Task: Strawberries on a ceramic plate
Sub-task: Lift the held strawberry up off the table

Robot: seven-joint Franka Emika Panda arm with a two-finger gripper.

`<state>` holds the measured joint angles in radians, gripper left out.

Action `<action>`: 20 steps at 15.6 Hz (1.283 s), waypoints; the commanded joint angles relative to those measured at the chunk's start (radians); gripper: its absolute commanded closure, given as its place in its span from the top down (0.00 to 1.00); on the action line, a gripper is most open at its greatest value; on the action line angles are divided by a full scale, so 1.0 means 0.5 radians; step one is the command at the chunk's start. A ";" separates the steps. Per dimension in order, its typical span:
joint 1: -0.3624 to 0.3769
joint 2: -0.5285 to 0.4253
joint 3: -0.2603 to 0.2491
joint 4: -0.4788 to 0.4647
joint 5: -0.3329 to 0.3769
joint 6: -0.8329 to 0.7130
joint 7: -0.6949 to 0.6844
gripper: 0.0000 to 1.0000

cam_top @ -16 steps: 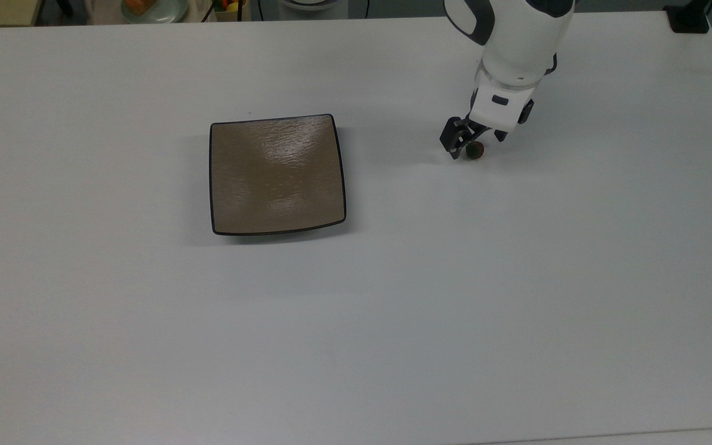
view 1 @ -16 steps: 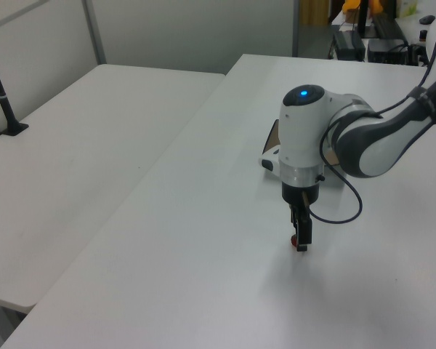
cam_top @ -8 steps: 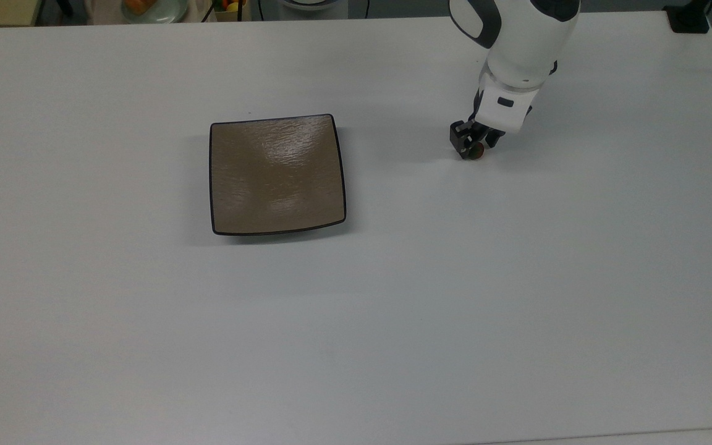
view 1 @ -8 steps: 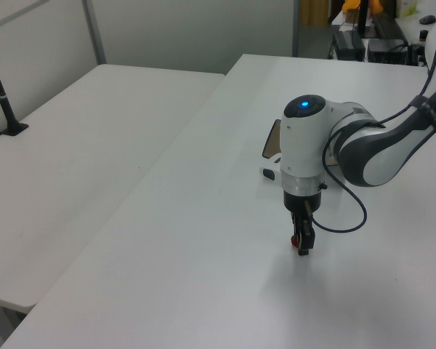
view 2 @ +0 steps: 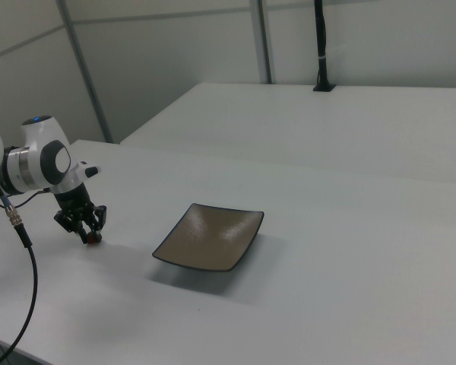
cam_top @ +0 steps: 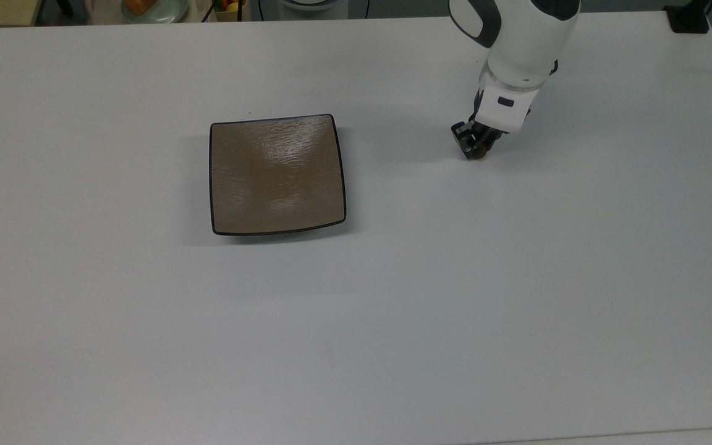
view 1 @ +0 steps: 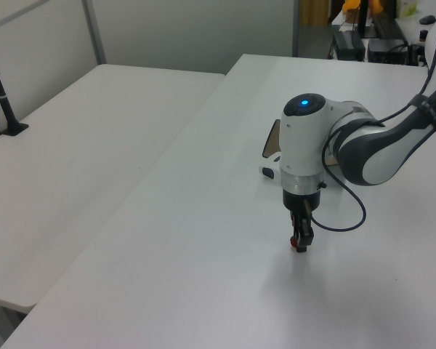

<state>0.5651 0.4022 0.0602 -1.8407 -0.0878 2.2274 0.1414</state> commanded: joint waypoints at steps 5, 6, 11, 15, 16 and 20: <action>-0.081 -0.325 -0.004 -0.003 0.013 -0.171 -0.022 0.13; -0.102 -0.377 -0.007 0.018 0.016 -0.242 -0.022 0.12; -0.237 -0.647 -0.092 0.128 0.178 -0.677 -0.022 0.13; -0.268 -0.783 -0.255 0.178 0.292 -0.892 -0.022 0.13; -0.277 -0.813 -0.301 0.190 0.316 -0.926 -0.025 0.14; -0.443 -0.841 -0.320 0.273 0.332 -1.022 -0.052 0.14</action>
<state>0.3900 -0.0128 -0.0964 -1.7260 0.0557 1.7533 0.1402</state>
